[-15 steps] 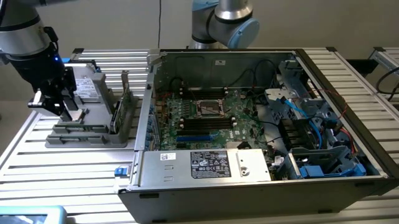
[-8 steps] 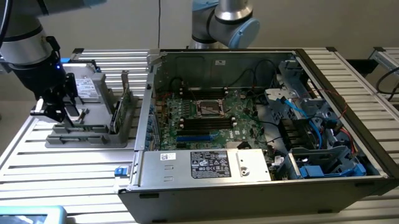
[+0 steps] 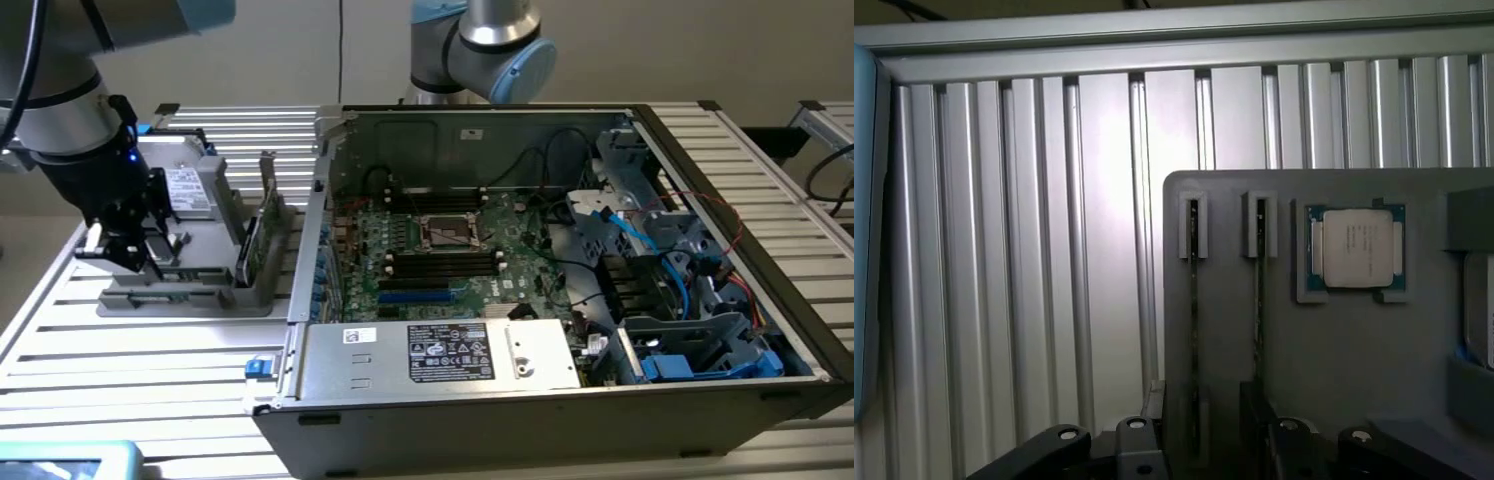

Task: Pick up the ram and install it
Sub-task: 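Pick up the ram and move it above insertion slot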

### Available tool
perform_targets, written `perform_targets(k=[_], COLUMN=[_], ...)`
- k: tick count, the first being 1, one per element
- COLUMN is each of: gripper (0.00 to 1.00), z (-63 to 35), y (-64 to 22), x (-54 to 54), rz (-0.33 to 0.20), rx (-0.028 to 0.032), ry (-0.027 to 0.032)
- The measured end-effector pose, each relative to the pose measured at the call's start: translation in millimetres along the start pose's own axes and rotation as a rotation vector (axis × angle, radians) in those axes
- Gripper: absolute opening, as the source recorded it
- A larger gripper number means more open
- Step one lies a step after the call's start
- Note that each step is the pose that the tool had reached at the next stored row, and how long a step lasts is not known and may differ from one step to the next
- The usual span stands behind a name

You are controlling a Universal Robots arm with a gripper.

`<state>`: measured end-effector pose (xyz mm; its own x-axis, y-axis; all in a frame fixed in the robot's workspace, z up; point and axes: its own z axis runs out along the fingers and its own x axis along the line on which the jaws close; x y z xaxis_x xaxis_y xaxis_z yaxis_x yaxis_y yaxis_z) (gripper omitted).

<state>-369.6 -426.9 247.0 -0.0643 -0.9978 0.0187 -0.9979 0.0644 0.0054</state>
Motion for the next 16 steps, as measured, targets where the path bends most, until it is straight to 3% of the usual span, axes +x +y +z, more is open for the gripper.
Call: perform_targets(k=[16], gripper=[0.42], z=[27.7], y=[-0.8], x=[0.1], rz=[-0.001], rx=[-0.0001], ry=[0.0001])
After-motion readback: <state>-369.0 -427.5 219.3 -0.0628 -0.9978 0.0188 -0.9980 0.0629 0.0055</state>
